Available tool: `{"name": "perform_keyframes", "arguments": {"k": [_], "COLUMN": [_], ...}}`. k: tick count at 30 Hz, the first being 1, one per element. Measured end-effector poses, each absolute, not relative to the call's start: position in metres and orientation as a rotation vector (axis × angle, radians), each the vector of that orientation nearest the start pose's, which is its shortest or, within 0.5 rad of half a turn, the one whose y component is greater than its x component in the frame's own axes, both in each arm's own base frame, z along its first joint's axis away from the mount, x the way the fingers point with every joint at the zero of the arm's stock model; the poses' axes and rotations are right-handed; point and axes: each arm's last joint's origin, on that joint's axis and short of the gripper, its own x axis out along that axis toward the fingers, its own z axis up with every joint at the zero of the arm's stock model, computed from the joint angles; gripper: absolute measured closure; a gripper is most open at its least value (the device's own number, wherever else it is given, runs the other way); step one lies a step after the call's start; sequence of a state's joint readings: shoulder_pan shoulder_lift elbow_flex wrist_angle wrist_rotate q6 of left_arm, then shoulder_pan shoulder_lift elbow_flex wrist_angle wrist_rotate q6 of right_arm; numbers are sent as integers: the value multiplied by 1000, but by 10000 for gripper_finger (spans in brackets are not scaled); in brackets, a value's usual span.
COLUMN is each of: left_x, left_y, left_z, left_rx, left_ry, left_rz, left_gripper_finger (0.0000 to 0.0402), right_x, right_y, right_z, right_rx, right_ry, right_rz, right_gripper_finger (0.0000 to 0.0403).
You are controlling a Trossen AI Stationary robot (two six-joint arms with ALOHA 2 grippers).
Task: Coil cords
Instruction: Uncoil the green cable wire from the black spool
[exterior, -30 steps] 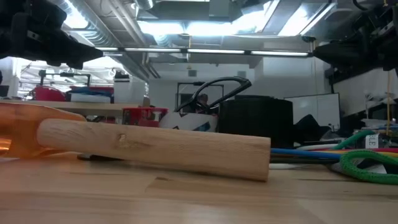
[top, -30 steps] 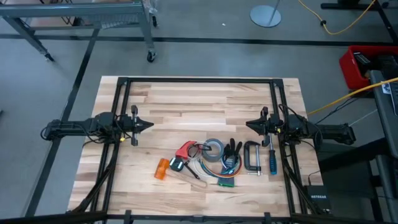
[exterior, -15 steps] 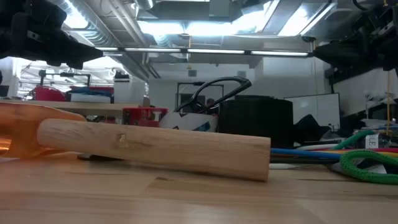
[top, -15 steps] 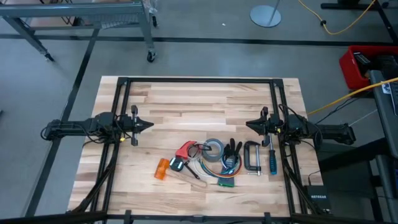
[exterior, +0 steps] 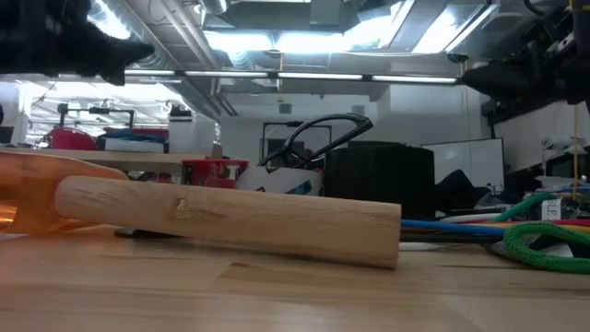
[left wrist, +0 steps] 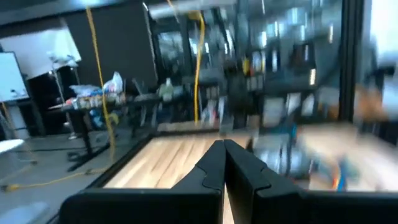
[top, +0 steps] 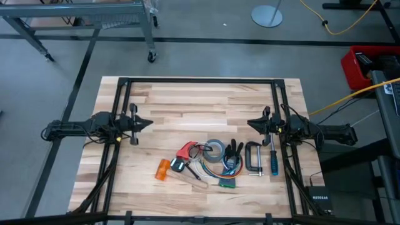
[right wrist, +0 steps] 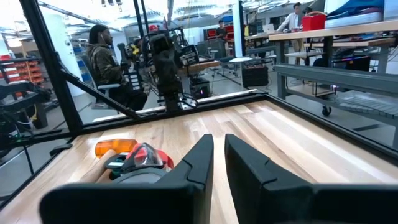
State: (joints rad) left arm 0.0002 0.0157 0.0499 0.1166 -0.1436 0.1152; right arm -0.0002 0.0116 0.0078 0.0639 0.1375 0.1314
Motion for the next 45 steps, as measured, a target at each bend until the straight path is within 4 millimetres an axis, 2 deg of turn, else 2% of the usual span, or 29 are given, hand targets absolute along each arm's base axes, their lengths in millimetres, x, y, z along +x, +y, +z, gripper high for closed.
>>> {"name": "perform_keyframes", "arguments": {"k": [6,10,15,22,29,33,38,45], "left_x": [91,92,93,99,127,144,154,180], "left_y": [4,4,4,4,3,2,0,-6], "left_z": [203,202,196,212,238,248,243,226], "left_rx": [-125,-212,-422,-447,-421,-419,-543,-755], "left_ry": [-285,-281,-227,-169,121,408,805,962], "left_rz": [126,114,86,96,132,163,241,168], "left_gripper_finger": [402,402,402,402,402,402,390,304], "right_x": [97,96,95,95,95,95,95,95], "right_y": [-4,-4,-4,-6,-6,-6,-6,-6], "right_z": [177,183,187,186,186,185,185,185], "right_rx": [141,145,150,156,156,155,155,155], "right_ry": [-129,-187,-234,-227,-225,-215,-216,-216], "right_rz": [-132,-135,-139,-203,-203,-204,-204,-201], "right_gripper_finger": [356,356,356,356,356,356,356,356]}}
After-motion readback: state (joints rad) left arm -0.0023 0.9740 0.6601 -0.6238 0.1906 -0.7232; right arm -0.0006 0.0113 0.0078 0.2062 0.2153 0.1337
